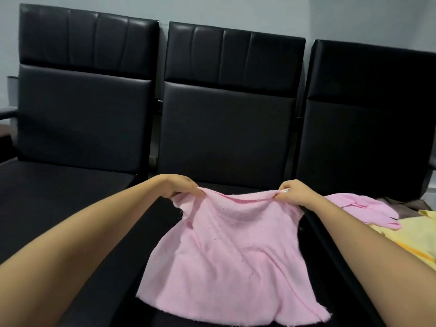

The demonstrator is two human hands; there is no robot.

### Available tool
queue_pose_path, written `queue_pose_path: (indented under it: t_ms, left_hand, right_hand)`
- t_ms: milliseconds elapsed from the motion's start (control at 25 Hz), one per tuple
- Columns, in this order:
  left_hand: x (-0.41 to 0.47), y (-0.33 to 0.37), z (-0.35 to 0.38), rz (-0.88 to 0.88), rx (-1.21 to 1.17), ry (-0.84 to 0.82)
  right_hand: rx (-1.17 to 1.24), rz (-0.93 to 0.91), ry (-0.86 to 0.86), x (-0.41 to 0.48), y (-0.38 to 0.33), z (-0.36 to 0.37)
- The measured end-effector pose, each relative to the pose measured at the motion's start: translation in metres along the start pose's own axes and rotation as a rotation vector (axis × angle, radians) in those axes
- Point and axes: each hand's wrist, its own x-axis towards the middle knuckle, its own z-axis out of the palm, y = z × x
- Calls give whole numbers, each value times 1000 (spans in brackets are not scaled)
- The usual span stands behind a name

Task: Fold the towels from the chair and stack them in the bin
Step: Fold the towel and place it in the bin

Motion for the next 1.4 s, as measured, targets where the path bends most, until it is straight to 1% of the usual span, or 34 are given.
queue_pose_path:
  t_ms: [120, 200, 280, 320, 360, 400, 440, 480, 520, 600, 680, 760, 880, 920, 1040, 1160, 1240, 1280, 1400]
  left_hand:
    - [27, -14, -1, -73, -90, 33]
    - [47, -25, 5, -70, -25, 128]
    - [62, -33, 16, -32, 58, 253]
    - [67, -35, 21, -23, 90, 308]
    - [71, -37, 25, -8, 146, 354]
    - [74, -39, 30, 0, 236, 380]
    - [77, -41, 33, 5, 341, 395]
    - [78, -43, 36, 15, 399, 396]
    - [77, -44, 37, 36, 401, 378]
    - [71, -47, 39, 66, 362, 305]
    - [60, -45, 39, 52, 396, 235]
    - [54, -41, 42, 36, 454, 205]
    - [45, -38, 49, 14, 481, 256]
    - [43, -39, 48, 11, 449, 256]
    - [29, -42, 43, 41, 309, 175]
    - [16, -31, 34, 86, 85, 171]
    - [8, -24, 30, 62, 80, 160]
    - [5, -21, 28, 45, 107, 137]
    - [1, -20, 20, 50, 121, 111]
  right_hand:
    - [23, 9, 49, 27, 3, 16]
    - [44, 45, 84, 49, 12, 35]
    - [54, 75, 68, 61, 21, 55]
    - [32, 71, 21, 62, 25, 64]
    - [-56, 51, -70, 59, 29, 73]
    - [-196, 33, -171, 57, 34, 83]
    - [-333, 13, -200, 55, 40, 92]
    - [-417, -18, -156, 52, 43, 99]
    - [-450, -36, -87, 51, 44, 103]
    - [-439, -52, 19, 48, 44, 109]
    - [-428, -48, 38, 42, 43, 111]
    - [-504, -49, 35, 32, 44, 109]
    - [-687, -109, 26, 12, 47, 102]
    - [-719, -134, 10, 8, 47, 98]
    - [-780, -175, -72, -1, 40, 81]
    - [-756, -135, -303, -4, 33, 63]
    - [-685, -87, -447, -6, 31, 58]
    - [-618, -75, -477, -8, 32, 57]
    - [-387, -25, -456, -17, 33, 50]
